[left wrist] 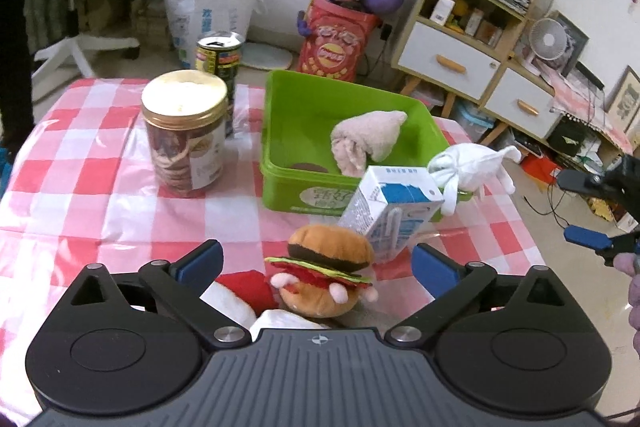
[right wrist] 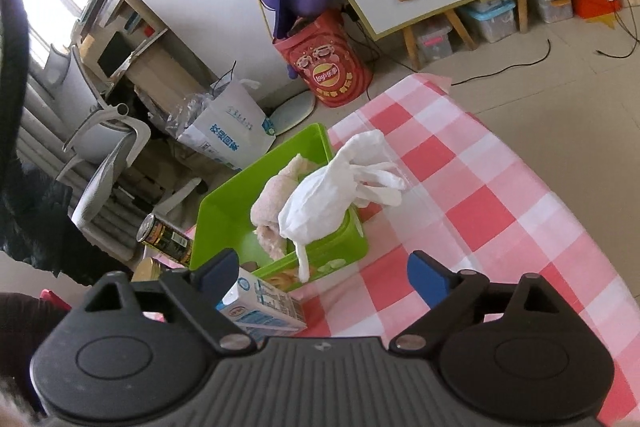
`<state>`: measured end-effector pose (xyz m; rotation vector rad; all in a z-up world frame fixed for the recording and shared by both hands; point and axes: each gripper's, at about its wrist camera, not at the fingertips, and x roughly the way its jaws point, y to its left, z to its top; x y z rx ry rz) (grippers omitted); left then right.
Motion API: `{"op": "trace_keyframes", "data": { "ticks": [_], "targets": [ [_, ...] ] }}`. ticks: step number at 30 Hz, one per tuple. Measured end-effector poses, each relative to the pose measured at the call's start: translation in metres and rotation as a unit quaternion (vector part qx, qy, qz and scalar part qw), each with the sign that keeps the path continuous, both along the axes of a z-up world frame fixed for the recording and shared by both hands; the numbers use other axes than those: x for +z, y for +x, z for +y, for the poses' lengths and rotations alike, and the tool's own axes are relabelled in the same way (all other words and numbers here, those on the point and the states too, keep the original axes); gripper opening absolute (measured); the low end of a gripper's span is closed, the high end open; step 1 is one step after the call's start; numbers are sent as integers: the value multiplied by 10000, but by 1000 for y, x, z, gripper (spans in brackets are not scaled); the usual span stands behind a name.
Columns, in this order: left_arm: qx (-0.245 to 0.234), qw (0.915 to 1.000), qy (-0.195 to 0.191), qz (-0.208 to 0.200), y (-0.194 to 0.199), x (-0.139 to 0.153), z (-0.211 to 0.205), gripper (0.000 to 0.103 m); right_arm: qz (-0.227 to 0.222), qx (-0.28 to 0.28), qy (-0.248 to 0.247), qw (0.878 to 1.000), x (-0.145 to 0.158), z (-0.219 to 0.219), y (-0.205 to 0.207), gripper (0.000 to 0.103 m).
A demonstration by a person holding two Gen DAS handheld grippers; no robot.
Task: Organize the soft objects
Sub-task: 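Grasp the white cloth glove with the right tool while the left tool approaches the burger plush, then grasp the burger plush with the left tool while the right tool holds the glove over the bin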
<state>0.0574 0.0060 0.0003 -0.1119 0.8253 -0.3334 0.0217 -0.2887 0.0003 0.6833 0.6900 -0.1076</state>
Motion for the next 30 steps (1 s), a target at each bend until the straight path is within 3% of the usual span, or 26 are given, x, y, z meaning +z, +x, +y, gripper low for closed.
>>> {"op": "trace_keyframes", "data": {
  "ticks": [4,10,18,23,25,28,30],
  "targets": [
    [-187,9994,-14,-286,-4,-21,-8,94,-354,-211,352,9985,-23,-1,-4,77],
    [-349,9993,-2,-159,6,-43,-18,83,-490,-526,355,9968,-42,-2,14,77],
    [-195,9997,143,-77,12,-57,-18,71,-727,-783,703,9918,-58,6,43,78],
    [-204,9996,150,-109,13,-58,-15,70,-684,-957,806,9898,-68,6,59,76],
    [-210,9996,147,-108,14,-58,-15,69,-702,-1054,918,9877,-72,2,63,73],
    [-226,9996,146,-105,14,-59,-15,64,-711,-1146,1056,9852,-78,-5,67,60],
    [-236,9996,103,-74,16,-60,-14,56,-718,-1125,1128,9846,-81,-7,68,42]
  ]
}}
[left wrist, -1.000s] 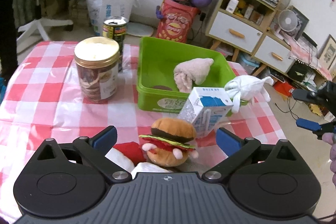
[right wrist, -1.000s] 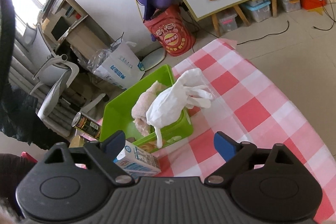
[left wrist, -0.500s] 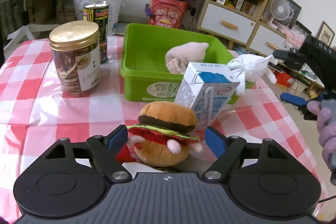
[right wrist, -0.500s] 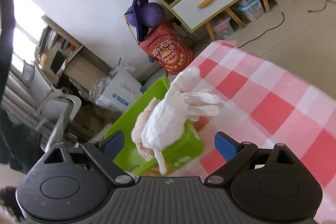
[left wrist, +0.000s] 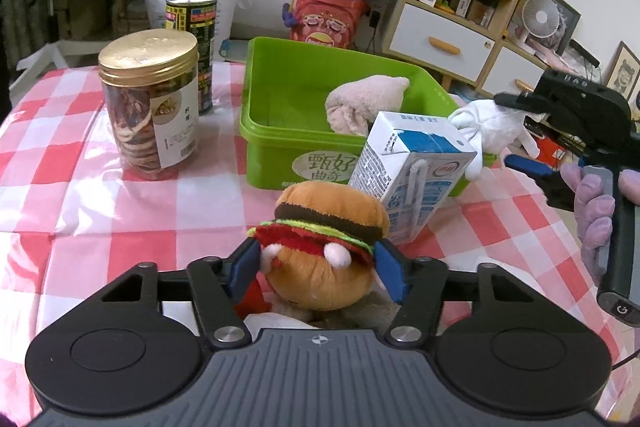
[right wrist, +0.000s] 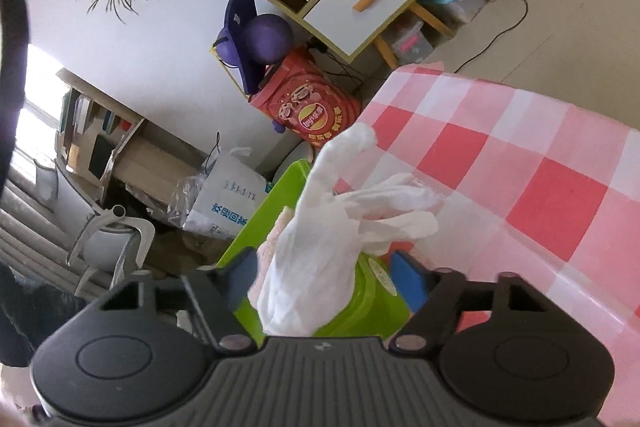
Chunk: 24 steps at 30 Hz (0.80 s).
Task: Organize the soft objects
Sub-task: 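Grasp the burger plush with the left tool while the right tool holds the glove over the bin, then lower the burger plush into the bin and open the left tool while the right tool releases the glove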
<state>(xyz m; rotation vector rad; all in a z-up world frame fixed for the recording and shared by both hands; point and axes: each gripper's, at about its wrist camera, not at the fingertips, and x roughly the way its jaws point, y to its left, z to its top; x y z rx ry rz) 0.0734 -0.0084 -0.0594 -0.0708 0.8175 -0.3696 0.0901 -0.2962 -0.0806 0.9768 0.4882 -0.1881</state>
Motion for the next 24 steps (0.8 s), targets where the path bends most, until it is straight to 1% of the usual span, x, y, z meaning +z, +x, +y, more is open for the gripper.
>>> {"op": "trace_keyframes", "data": {
  "ticks": [2,3,6,12,20,24],
  "targets": [
    [51,10000,-52,35,2,0,2,53,-71,98,181,9998,-4,-2,0,26],
    [82,9999,-93,43,2,2,3,52,-132,101,262,9995,-5,-4,-1,21],
    [149,9998,-149,-28,1,7,5,49,-236,174,327,9990,-4,-4,-3,13],
    [293,9987,-384,-158,-1,20,14,44,-375,258,314,9985,4,-1,-6,10],
    [433,9965,-603,-380,-3,41,20,42,-577,321,401,9970,15,4,-9,10],
    [535,9938,-713,-662,-5,59,24,42,-657,361,419,9963,19,8,-9,10]
  ]
}}
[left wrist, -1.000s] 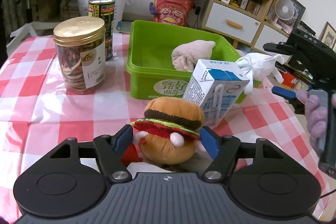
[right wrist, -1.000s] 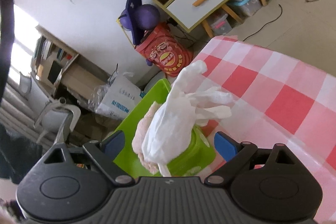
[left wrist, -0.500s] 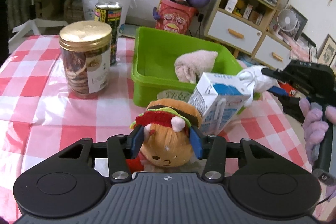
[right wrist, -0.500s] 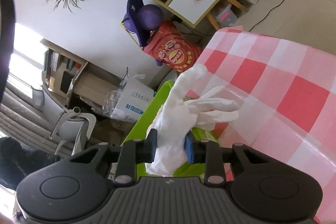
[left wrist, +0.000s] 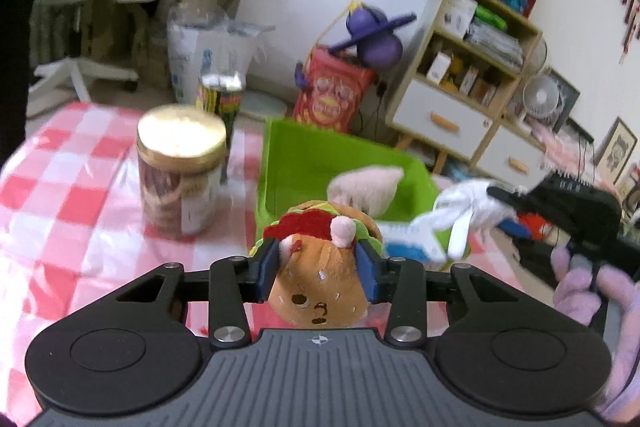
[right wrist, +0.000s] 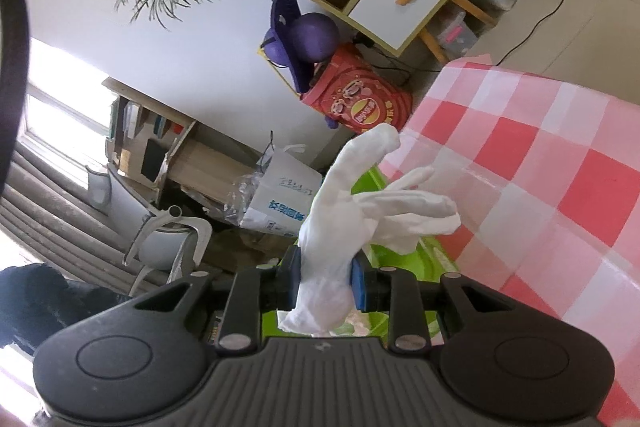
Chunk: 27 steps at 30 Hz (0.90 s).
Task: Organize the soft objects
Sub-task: 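Lower the burger plush into the bin and open the left tool while the right tool releases the glove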
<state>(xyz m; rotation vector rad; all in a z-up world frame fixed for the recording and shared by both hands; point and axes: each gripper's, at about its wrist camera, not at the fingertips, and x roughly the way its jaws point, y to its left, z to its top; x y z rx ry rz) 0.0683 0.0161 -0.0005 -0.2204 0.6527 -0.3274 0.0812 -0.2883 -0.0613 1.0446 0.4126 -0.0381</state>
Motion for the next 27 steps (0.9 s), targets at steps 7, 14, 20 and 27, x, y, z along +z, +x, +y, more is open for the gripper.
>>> {"op": "trace_keyframes", "data": {
  "ticks": [7,14,20,27],
  "targets": [
    [124,9996,-35,-270,19,20,-5,42,-68,77,72,9999,2,7,5,10],
    [-3,9995,112,-303,51,13,-33,42,16,80,88,9999,-3,8,13,10],
    [53,9997,146,-211,79,-2,-44,43,297,205,-127,9993,-11,14,23,10],
    [80,9993,316,-180,94,-14,-53,44,621,255,-515,9964,-21,22,29,12]
  ]
}}
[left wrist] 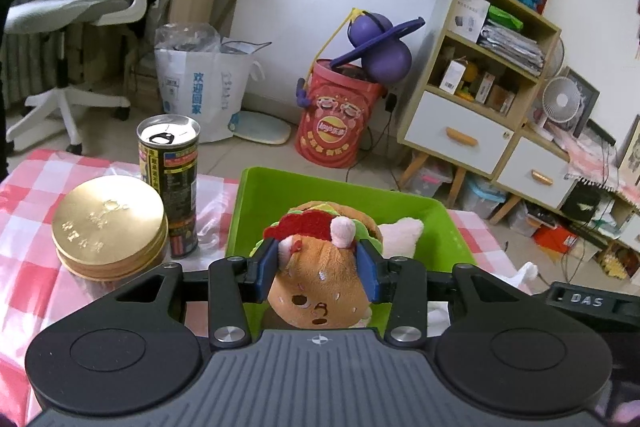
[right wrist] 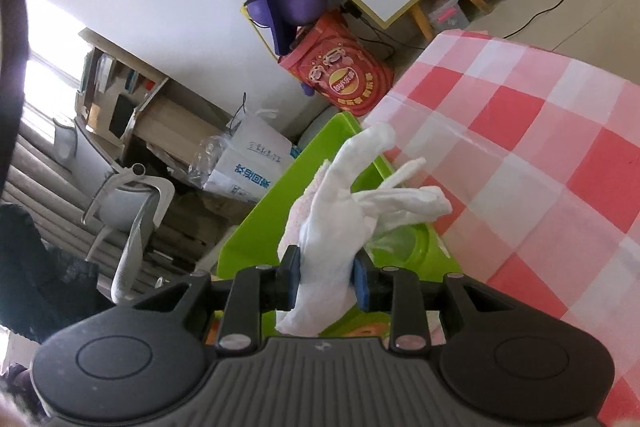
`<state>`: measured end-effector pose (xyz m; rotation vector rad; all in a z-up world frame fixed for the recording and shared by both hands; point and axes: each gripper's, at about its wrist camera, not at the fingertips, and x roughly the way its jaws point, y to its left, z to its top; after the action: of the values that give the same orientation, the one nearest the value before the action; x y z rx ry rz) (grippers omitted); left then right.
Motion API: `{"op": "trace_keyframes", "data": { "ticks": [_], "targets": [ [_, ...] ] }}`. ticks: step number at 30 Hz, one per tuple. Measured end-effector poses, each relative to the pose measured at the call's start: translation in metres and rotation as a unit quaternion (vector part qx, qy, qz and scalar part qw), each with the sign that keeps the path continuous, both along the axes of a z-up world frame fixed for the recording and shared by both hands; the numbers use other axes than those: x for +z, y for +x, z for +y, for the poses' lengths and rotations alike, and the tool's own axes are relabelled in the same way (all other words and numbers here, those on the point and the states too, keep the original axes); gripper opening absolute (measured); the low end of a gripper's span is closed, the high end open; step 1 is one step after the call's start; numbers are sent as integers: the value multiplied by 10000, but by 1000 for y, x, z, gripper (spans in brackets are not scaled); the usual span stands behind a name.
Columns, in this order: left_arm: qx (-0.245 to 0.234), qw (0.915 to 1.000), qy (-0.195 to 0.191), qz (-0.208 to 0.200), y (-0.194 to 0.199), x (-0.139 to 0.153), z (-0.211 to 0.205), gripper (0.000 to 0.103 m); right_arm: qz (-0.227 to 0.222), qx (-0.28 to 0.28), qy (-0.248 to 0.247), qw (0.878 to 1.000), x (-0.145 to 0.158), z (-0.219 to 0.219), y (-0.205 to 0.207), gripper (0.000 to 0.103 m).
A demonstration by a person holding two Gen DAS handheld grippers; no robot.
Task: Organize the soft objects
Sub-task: 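Lower the burger plush into the bin and open the left tool while the right tool releases the glove, then move both tools back toward the remaining soft items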
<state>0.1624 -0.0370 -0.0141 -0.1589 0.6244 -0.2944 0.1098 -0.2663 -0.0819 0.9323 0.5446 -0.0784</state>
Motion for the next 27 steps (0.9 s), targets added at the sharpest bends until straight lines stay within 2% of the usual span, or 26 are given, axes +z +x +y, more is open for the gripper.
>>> {"op": "trace_keyframes", "data": {
  "ticks": [2,4,5,6,8,9,18,21,27],
  "targets": [
    [-20,10000,11,2,3,-1,-3,46,-1,-2,-11,10000,0,0,0,13],
    [-18,10000,19,39,5,-2,-4,52,2,14,-46,10000,3,1,-1,16],
    [2,10000,13,53,4,-2,-3,54,9,36,-44,10000,4,0,-1,27],
    [24,10000,1,62,3,-1,-1,55,17,55,-16,10000,5,0,-2,42],
    [-13,10000,-30,94,1,0,1,60,-55,15,27,10000,9,-3,-6,53],
    [-17,9999,-18,104,-2,2,2,65,-101,-3,29,9999,12,-5,-8,54],
    [-38,9990,425,161,-34,21,11,78,-294,13,-204,9994,47,-17,-25,58],
    [-41,9989,405,228,-48,27,18,80,-462,-39,-227,9987,65,-21,-38,61],
    [-103,9980,485,381,-76,38,31,84,-542,-11,-858,9948,104,-16,-66,66]
  ]
}}
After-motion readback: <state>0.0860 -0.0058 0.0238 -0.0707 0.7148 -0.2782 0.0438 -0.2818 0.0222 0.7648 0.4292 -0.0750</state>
